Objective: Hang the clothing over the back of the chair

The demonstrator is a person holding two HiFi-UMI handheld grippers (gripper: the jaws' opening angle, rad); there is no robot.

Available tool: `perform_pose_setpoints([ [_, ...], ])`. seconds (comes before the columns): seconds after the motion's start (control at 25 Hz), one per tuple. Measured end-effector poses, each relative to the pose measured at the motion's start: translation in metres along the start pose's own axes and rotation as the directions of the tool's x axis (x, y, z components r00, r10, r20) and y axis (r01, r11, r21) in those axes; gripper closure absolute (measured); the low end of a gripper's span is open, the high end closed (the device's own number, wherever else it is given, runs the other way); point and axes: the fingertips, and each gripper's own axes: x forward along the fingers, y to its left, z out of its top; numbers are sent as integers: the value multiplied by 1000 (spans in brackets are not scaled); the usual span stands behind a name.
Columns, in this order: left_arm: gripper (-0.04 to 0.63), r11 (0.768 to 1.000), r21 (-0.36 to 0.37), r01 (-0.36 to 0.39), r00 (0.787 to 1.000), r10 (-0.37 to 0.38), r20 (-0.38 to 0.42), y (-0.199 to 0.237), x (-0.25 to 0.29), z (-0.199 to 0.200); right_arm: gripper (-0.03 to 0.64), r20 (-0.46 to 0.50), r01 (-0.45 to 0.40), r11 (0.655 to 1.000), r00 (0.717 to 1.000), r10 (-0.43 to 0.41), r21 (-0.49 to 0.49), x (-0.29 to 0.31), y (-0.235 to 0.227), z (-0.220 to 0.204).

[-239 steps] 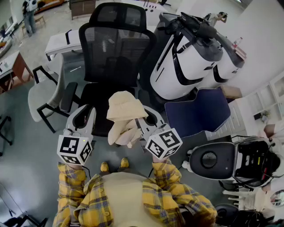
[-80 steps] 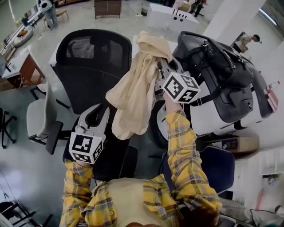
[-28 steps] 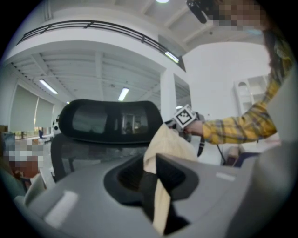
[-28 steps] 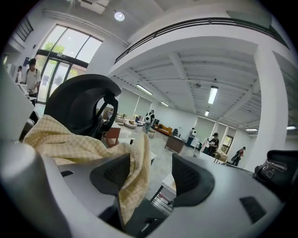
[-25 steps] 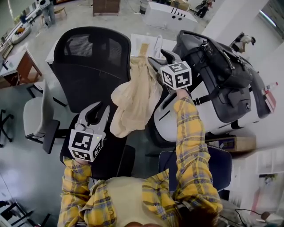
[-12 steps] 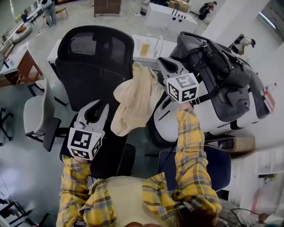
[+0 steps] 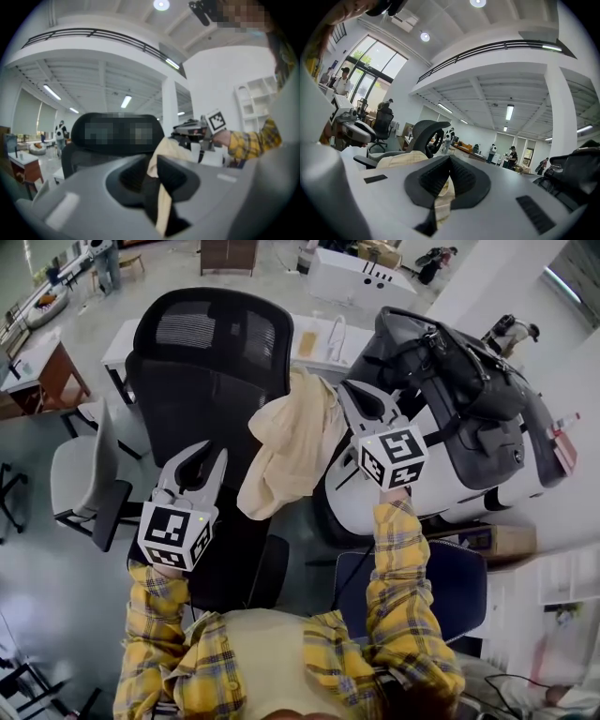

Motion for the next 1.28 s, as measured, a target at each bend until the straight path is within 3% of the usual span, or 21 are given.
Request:
perform_pose_setpoints([
  [0.36, 526, 1000, 4, -11, 1000, 11, 10, 0, -22, 2, 603, 35, 3, 999, 999, -5, 44, -32, 53, 4],
  [0.76, 557, 998, -43, -44, 998, 46, 40, 7, -39, 1, 603, 53, 16, 992, 998, -23, 122, -54, 90, -1],
  [1.28, 558, 998, -60, -20, 999, 23, 45, -4, -45, -2, 603, 83, 25, 972, 996, -46, 232, -76, 127, -6],
])
